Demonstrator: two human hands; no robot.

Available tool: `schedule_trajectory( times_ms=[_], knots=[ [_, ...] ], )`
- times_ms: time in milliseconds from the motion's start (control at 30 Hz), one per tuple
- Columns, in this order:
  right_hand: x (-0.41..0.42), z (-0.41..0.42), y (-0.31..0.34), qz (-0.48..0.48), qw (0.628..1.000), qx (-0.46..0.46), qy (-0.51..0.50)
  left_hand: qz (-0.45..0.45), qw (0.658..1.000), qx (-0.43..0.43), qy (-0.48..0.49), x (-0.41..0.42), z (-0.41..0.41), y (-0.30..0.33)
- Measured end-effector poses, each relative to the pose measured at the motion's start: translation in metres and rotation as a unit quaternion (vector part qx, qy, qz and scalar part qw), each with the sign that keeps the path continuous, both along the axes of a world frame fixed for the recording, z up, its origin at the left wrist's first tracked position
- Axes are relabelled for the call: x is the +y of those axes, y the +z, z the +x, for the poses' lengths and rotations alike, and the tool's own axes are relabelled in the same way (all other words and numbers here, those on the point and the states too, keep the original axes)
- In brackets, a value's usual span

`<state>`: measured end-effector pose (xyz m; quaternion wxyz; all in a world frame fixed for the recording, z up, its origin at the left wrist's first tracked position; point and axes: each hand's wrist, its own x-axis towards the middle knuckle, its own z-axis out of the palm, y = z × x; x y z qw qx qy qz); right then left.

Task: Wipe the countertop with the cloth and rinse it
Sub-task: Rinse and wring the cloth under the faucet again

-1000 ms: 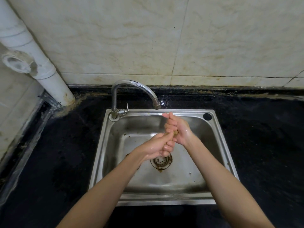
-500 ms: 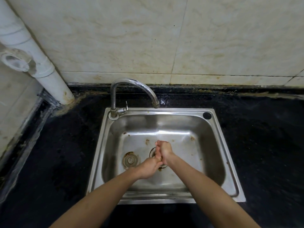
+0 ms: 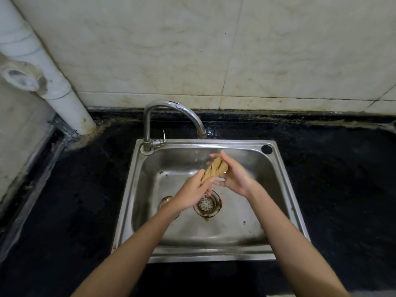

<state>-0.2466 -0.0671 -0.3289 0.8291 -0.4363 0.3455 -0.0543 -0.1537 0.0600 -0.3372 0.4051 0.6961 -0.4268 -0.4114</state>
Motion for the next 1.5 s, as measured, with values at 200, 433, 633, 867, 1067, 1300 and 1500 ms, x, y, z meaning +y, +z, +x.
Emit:
schedule_trajectory(
  times_ms=[200, 433, 633, 867, 1067, 1300, 1500],
  knots=[
    [0.007, -0.022, 0.021, -0.129, 0.991, 0.016, 0.009, -0.053, 0.996, -0.052, 0.052, 0.0, 0.013, 0.017],
    [0.023, -0.03, 0.033, -0.223, 0.969, -0.05, -0.092, -0.088, 0.98, 0.118, 0.131, -0.001, 0.012, 0.032],
    [0.029, -0.038, 0.031, -0.165, 0.97, -0.053, -0.173, -0.111, 0.94, 0.156, 0.281, -0.003, 0.018, 0.038],
    [0.045, -0.039, 0.012, -0.294, 0.95, 0.101, 0.031, -0.102, 0.973, 0.12, 0.167, 0.0, 0.017, 0.048],
    [0.052, -0.019, 0.039, -0.256, 0.965, -0.015, -0.046, -0.117, 0.99, 0.012, 0.082, 0.0, 0.014, 0.044],
    [0.05, -0.013, 0.037, -0.365, 0.928, 0.016, -0.072, -0.11, 0.981, 0.069, 0.147, 0.007, 0.02, 0.043],
    [0.046, -0.008, 0.037, -0.37, 0.922, 0.044, -0.11, -0.086, 0.982, 0.109, 0.129, 0.004, 0.015, 0.049]
  ],
)
